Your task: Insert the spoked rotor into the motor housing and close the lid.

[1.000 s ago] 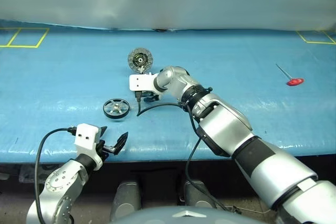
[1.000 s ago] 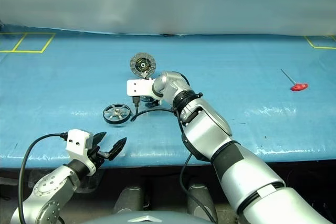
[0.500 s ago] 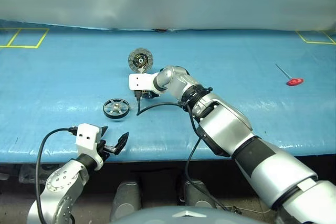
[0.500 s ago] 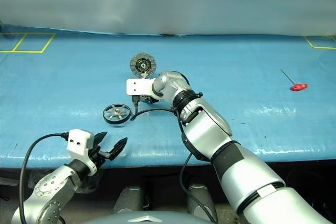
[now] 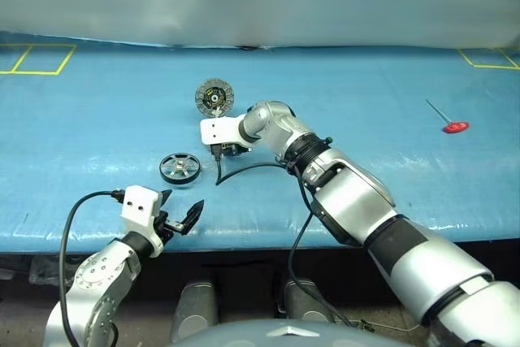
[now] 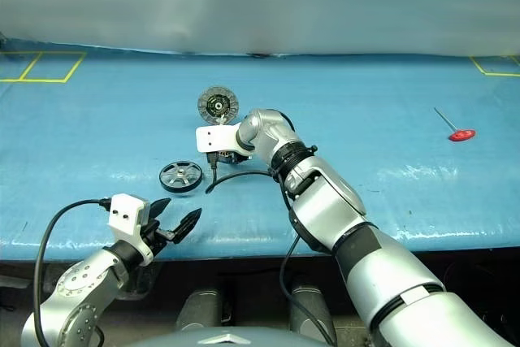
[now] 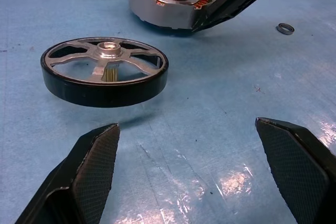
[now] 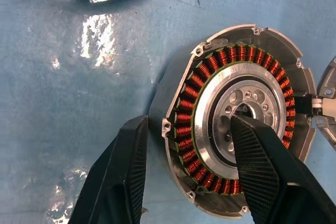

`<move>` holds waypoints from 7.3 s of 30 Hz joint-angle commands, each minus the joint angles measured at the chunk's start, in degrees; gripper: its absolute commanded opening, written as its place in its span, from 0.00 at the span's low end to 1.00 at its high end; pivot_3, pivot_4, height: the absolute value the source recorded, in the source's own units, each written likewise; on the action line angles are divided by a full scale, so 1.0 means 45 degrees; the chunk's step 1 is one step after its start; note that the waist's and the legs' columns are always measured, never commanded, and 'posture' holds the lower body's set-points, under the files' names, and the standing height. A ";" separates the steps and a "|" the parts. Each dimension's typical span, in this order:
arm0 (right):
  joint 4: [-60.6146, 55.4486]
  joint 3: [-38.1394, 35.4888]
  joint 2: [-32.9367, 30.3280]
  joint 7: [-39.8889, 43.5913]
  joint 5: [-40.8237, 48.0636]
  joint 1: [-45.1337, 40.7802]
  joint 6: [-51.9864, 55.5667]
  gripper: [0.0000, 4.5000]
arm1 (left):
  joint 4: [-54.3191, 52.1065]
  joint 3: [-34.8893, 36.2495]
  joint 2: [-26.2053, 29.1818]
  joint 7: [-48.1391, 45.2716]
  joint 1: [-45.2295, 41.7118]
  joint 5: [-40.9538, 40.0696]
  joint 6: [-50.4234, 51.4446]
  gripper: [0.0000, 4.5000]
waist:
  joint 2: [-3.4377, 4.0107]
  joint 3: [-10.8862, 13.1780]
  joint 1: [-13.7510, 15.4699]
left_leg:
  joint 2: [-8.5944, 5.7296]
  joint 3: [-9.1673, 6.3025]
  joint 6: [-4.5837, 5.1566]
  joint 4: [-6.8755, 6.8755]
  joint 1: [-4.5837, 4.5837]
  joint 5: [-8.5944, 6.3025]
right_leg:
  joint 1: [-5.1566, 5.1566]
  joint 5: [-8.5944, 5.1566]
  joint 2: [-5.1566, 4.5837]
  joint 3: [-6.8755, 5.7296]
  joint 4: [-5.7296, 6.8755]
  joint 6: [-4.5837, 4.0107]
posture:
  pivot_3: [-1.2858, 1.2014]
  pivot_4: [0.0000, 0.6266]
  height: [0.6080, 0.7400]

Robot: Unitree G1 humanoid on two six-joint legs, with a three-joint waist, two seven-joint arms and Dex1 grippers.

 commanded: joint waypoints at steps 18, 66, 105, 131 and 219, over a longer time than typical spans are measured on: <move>-1.2886 0.2027 -0.3407 0.3241 -0.0959 0.7435 0.6187 0.45 | 0.0426 -0.0492 0.0098 -0.0165 -0.0762 0.0384 -0.0586 1.00 | -0.0004 -0.0200 0.0239 | -0.0005 -0.0026 -0.0082 -0.0010 0.0196 -0.0053 | 0.0159 -0.0074 -0.0015 -0.0025 -0.0010 0.0012 | 0.52 0.24 1.00; -1.6769 0.2761 -0.4205 0.3003 0.0517 0.8465 0.9037 0.98 | 0.0282 -0.0823 0.0580 -0.0734 -0.0693 0.0466 -0.0509 1.00 | -0.0015 -0.0241 0.0235 | 0.0000 -0.0076 -0.0066 -0.0044 0.0166 -0.0147 | 0.0129 -0.0153 -0.0031 -0.0043 -0.0062 -0.0032 | 0.52 0.24 1.00; -2.0019 -0.3343 -0.3512 0.0341 0.5449 0.8698 1.1844 0.98 | 0.0307 -0.0786 0.0776 -0.1111 -0.0647 0.0378 -0.0550 1.00 | -0.0023 -0.0142 0.0342 | 0.0001 -0.0057 -0.0057 -0.0034 0.0014 -0.0153 | 0.0000 -0.0162 -0.0013 -0.0053 -0.0055 -0.0029 | 0.52 0.24 1.00; -1.3490 -0.5996 -0.0387 -0.8438 0.6060 1.2028 0.4178 0.98 | 0.0577 -0.1416 0.0715 -0.1442 -0.0357 0.1800 -0.2941 1.00 | -0.0015 -0.0137 0.0202 | 0.0002 -0.0047 -0.0045 -0.0005 0.0007 -0.0133 | 0.0007 -0.0146 0.0000 -0.0039 -0.0038 -0.0003 | 0.52 0.24 1.00; -1.6942 -0.1754 -0.1499 -0.6257 0.7856 1.2142 0.8578 0.16 | 0.2503 -0.1541 -0.0219 -0.2407 0.1143 0.1808 -0.6451 1.00 | -0.0002 -0.0129 0.0169 | 0.0011 -0.0048 -0.0037 -0.0015 0.0058 -0.0136 | 0.0029 -0.0151 -0.0010 -0.0019 -0.0037 0.0000 | 0.52 0.24 1.00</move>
